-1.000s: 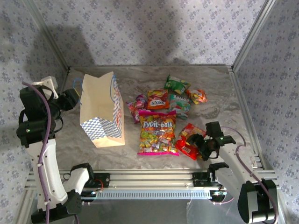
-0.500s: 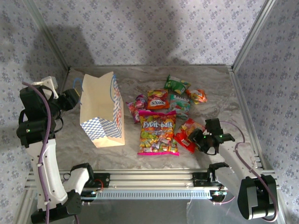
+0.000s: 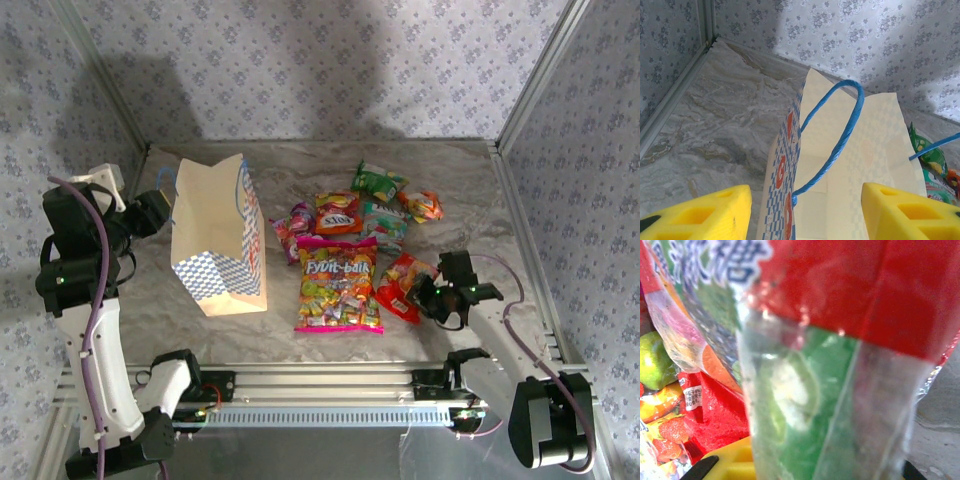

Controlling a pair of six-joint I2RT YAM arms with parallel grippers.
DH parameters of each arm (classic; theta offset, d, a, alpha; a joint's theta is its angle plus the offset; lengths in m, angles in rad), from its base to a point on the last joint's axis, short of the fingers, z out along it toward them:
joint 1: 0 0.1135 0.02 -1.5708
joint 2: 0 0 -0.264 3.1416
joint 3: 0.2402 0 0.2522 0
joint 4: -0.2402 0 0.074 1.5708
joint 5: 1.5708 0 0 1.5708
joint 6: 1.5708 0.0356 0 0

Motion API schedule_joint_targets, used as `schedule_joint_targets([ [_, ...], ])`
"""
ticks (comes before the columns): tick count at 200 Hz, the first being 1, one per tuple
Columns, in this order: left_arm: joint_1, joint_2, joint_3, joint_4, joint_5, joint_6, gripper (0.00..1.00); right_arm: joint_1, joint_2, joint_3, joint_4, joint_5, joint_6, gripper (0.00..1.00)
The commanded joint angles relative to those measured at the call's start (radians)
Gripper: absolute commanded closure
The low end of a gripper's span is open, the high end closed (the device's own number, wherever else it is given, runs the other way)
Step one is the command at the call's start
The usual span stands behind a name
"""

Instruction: Place the snacks into the paper bag

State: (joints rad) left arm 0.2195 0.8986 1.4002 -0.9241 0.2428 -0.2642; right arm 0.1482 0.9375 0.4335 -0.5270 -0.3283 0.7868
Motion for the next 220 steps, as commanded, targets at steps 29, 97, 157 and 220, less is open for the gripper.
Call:
schedule_joint_targets([
  [29, -0.009, 0.015, 0.059, -0.022, 0.036, -0.009, 0.40, 0.007, 0.001, 0.052, -0.067, 0.096, -0.067, 1.00],
  [97, -0.009, 0.130, 0.192, -0.073, 0.028, 0.031, 0.48, 0.059, -0.016, 0.132, -0.143, 0.173, -0.104, 1.00],
  [157, -0.050, 0.187, 0.207, -0.076, 0.039, 0.039, 0.52, 0.119, -0.056, 0.245, -0.206, 0.274, -0.141, 1.00],
  [220, -0.145, 0.241, 0.224, -0.078, -0.040, 0.066, 0.53, 0.200, -0.023, 0.414, -0.276, 0.380, -0.220, 1.00],
])
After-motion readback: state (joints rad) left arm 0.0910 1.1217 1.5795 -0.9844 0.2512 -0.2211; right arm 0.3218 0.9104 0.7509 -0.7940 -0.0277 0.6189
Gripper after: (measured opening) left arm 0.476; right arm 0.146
